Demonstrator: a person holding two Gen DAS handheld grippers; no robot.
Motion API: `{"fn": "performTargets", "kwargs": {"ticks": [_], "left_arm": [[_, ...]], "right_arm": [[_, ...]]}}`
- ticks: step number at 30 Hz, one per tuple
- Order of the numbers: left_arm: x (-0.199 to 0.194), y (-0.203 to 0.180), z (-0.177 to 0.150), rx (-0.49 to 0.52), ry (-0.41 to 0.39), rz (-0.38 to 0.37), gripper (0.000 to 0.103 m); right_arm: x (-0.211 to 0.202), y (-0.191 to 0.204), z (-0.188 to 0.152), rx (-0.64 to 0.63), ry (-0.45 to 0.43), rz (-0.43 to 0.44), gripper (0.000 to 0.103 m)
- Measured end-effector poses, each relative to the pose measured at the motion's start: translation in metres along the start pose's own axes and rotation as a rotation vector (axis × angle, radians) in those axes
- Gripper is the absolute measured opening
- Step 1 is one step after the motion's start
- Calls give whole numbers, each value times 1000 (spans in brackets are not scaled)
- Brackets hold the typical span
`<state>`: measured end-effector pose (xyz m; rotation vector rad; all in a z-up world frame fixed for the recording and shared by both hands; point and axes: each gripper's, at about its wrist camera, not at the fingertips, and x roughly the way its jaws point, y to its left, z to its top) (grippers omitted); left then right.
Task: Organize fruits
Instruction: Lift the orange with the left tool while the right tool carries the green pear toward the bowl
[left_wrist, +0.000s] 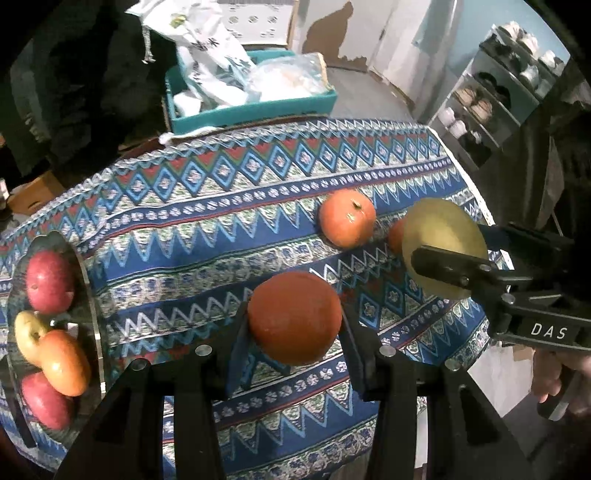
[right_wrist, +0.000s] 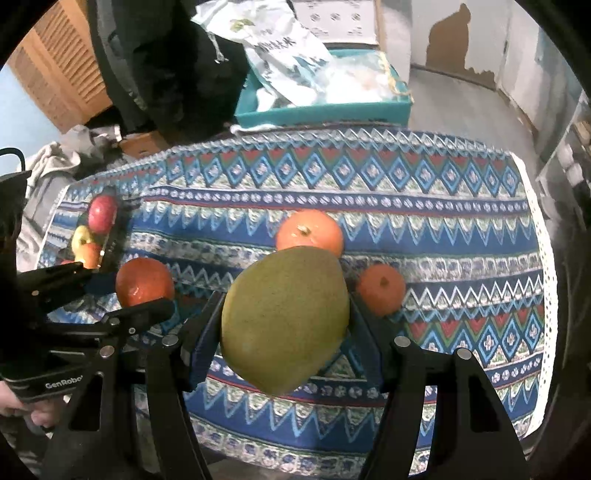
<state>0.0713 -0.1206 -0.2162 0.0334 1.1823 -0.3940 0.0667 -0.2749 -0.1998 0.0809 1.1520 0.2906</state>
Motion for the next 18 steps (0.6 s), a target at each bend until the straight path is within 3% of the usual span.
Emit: {"fn": "performTargets", "kwargs": {"ticks": [18], "left_arm": [[-54,62,-20,-107,-90,37,46]], "right_arm": [[0,80,37,-104,-43,93,65]]}}
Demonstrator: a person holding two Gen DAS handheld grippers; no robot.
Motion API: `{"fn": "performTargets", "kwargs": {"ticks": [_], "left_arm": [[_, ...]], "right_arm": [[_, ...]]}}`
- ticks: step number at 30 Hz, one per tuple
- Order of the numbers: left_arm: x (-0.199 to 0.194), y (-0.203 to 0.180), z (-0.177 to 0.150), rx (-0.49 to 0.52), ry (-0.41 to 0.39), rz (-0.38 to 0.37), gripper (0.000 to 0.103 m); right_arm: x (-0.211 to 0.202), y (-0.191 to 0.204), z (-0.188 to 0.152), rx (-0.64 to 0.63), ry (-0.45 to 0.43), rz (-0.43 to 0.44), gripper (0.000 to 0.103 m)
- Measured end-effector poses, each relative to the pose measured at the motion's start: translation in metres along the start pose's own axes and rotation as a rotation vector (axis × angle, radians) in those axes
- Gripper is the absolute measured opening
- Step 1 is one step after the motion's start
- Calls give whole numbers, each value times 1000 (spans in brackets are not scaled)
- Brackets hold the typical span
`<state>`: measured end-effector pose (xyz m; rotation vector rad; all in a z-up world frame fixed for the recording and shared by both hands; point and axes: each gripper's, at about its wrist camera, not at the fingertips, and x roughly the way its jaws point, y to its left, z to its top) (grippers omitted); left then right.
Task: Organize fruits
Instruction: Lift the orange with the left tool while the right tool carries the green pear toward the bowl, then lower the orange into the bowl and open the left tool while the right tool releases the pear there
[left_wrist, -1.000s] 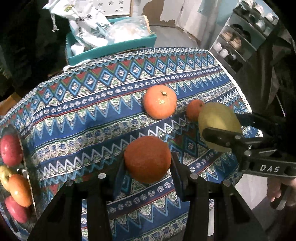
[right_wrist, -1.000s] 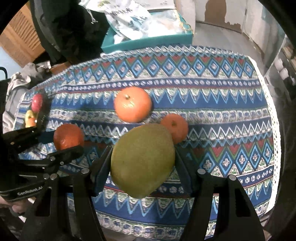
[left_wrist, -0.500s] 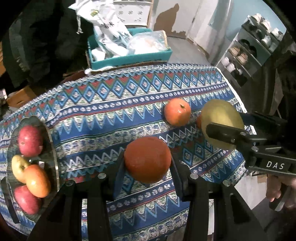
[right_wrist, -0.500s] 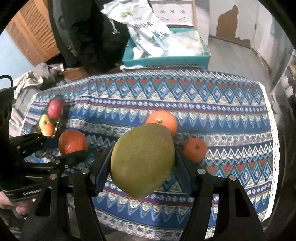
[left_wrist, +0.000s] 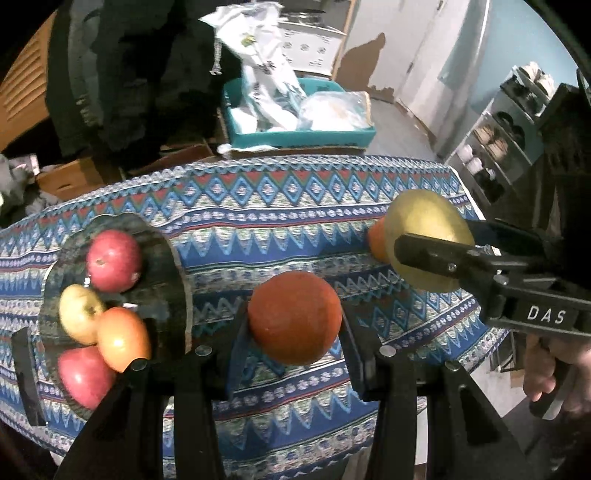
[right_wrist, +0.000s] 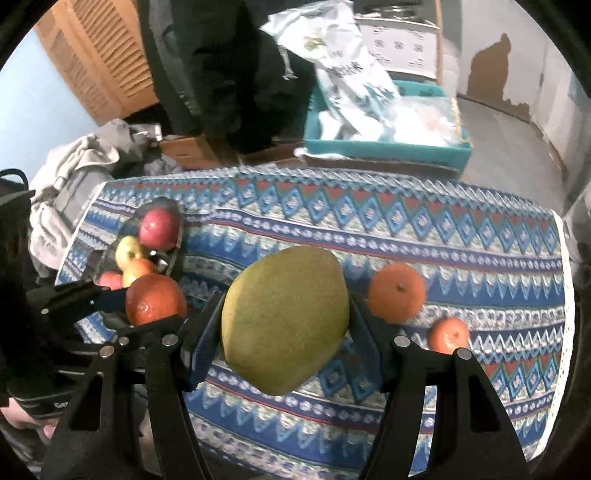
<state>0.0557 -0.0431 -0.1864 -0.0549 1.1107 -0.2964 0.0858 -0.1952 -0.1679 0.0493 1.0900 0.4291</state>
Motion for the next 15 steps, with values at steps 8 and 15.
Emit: {"fn": "performTargets", "kwargs": {"ticks": [8,15], "left_arm": [[-18,37,-5,-58,-32,23,46],[-24,70,-17,-120,-31,43,46]], "right_arm": [[12,39,19,-43,3,34,65],[27,69,35,-65,13,74,65]]}}
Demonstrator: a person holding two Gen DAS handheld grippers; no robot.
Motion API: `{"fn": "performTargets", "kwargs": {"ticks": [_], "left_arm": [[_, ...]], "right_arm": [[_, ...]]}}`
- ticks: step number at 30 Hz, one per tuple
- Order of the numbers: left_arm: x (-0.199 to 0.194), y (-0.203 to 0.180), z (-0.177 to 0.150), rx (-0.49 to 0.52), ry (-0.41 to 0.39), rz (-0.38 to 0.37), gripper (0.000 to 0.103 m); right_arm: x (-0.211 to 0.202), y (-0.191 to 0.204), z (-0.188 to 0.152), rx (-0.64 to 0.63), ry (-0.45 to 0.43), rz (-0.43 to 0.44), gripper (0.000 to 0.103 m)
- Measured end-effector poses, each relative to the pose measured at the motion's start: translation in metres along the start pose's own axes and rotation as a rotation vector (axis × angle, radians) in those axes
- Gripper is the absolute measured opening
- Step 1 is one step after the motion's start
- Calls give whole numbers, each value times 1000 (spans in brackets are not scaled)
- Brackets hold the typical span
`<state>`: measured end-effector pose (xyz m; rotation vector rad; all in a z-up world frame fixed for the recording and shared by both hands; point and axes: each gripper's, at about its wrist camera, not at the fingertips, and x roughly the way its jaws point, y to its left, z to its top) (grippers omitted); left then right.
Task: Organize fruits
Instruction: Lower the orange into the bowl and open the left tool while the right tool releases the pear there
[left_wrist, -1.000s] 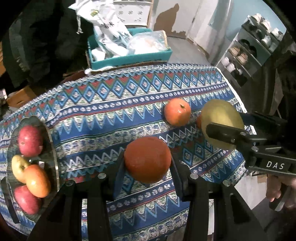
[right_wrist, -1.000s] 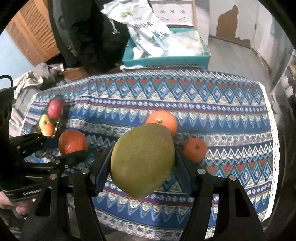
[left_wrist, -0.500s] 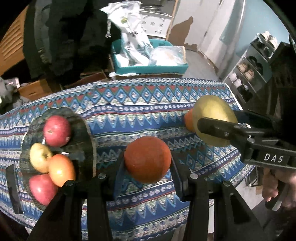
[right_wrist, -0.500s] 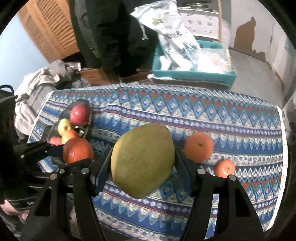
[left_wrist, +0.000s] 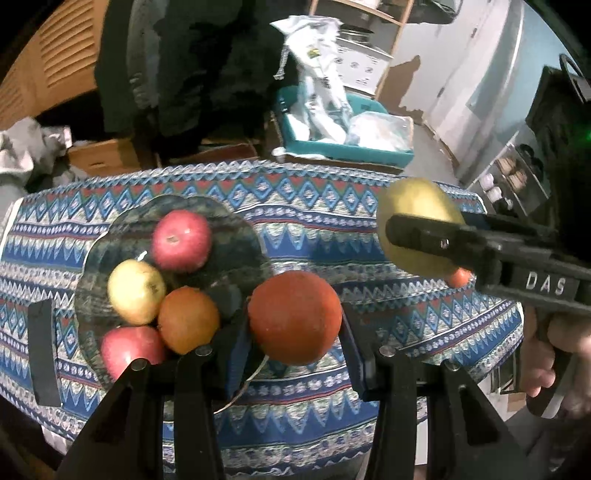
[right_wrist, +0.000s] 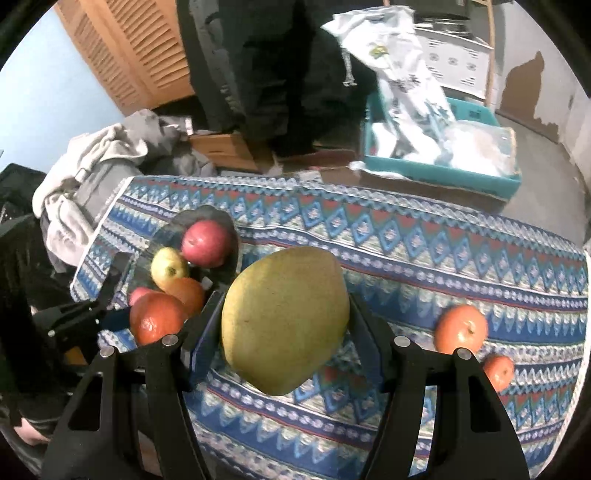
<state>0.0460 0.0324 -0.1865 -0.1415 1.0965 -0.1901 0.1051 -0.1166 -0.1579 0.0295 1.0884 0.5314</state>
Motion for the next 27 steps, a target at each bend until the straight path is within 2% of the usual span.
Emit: {"fn": "performTargets", "kwargs": {"ticks": [7,16,27], "left_arm": [[1,32,-11,-51,15,26,46],[8,66,-25,-101,44,57,46],[26,91,-36,-140,100,68,47]], "right_arm": [[30,25,17,-2,40,56,65],[61,54,26,-50,89,62,65],[94,81,26,-111,149,41,65]]}}
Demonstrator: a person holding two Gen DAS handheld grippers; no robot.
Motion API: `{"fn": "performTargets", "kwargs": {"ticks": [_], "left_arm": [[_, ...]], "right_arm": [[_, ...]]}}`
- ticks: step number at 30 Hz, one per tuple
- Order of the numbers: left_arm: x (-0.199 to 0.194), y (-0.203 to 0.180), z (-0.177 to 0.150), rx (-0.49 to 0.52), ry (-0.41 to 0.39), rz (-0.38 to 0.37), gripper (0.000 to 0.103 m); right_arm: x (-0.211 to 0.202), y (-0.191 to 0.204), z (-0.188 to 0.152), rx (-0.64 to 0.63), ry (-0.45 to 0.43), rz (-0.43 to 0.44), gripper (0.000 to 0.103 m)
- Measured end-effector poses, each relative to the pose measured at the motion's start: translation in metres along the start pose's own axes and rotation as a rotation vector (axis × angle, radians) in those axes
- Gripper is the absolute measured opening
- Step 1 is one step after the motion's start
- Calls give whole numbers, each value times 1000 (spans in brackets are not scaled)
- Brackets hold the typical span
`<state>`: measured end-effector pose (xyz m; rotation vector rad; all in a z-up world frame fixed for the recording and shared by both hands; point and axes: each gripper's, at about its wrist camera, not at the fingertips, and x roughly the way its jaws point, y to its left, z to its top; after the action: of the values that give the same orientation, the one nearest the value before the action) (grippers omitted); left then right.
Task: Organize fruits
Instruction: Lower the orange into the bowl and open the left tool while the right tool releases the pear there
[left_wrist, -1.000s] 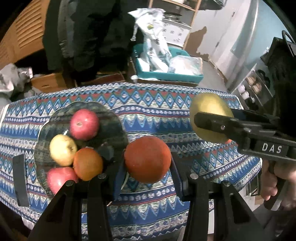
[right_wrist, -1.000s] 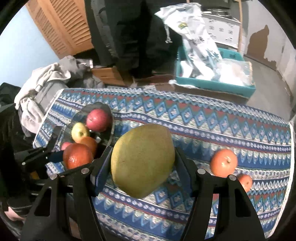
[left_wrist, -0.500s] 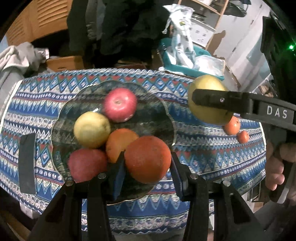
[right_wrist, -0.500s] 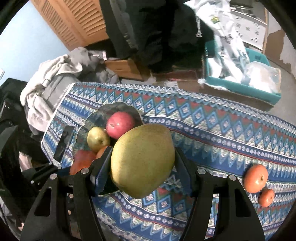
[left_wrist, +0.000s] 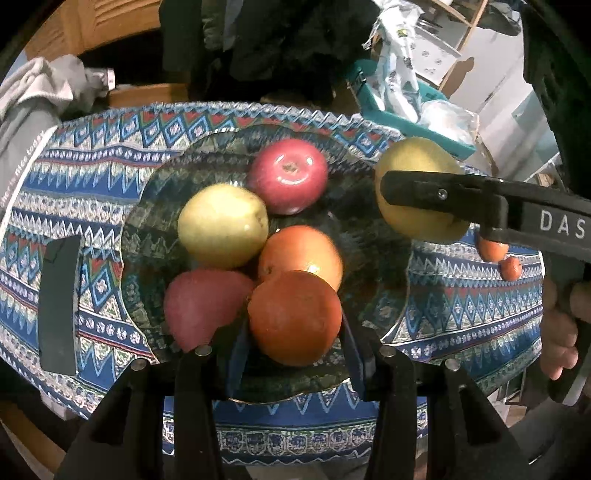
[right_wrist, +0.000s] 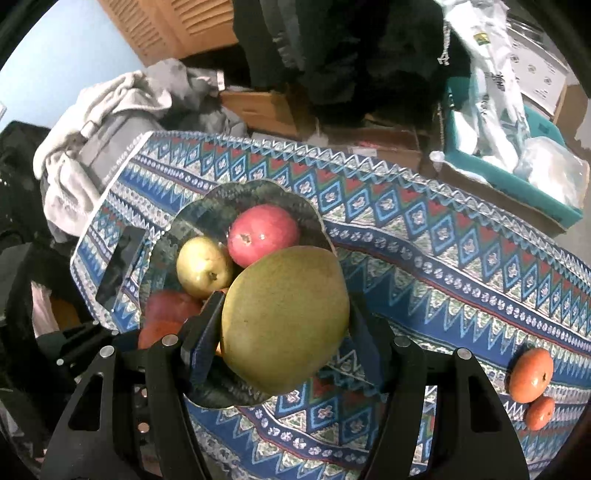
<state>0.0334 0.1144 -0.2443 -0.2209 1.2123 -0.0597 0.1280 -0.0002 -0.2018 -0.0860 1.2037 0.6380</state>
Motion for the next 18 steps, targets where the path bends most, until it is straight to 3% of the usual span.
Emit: {"fn": "performTargets", "kwargs": {"ticks": [14,18], "left_arm": [[6,7,2,-27,26,-28,51],[4,9,3,-41,32,-33,57]], "right_arm": [[32,9,-4,-18,69,-22,65],[35,9,-5,-18,71,-37,65]]}}
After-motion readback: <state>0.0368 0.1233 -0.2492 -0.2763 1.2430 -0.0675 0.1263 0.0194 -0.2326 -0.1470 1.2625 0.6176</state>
